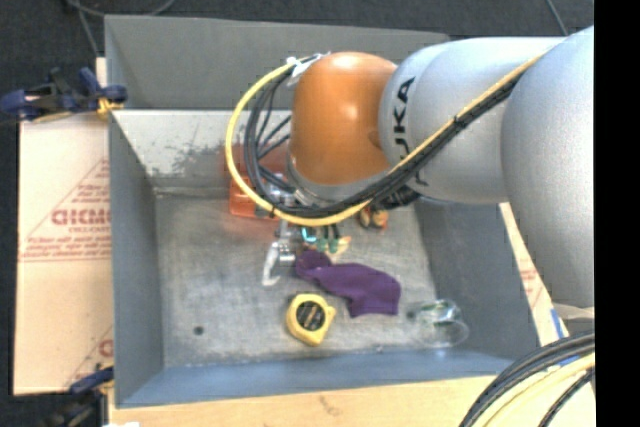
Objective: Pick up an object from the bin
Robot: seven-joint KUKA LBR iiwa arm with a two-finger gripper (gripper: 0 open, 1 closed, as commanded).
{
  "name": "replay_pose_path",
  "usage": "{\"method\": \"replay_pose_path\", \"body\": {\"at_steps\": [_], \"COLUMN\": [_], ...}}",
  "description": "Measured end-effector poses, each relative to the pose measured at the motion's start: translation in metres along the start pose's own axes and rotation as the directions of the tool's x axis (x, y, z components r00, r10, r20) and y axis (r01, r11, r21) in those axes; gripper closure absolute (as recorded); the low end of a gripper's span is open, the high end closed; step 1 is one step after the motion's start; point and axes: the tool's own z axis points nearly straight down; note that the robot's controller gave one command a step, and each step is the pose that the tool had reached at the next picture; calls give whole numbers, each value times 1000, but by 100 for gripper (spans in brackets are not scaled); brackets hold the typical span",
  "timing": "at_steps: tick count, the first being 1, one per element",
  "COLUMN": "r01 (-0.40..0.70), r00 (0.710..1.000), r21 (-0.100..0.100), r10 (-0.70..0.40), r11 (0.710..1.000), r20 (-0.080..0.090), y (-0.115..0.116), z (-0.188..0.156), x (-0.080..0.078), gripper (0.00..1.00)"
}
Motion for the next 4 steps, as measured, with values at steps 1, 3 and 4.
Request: {"method": "replay_pose_path", "body": {"at_steps": [1, 3, 4], "r01": [-5, -7, -33], "r00": [1000, 1000, 999], "r21": [-1, -1, -2], "r10": [5, 7, 33], "r11": [1000, 1000, 999], "r20": [8, 8, 9], "y": [-1, -1, -3], "z": [-5, -5, 1], "x": [-2, -2, -43], "gripper": [100, 0, 0]}}
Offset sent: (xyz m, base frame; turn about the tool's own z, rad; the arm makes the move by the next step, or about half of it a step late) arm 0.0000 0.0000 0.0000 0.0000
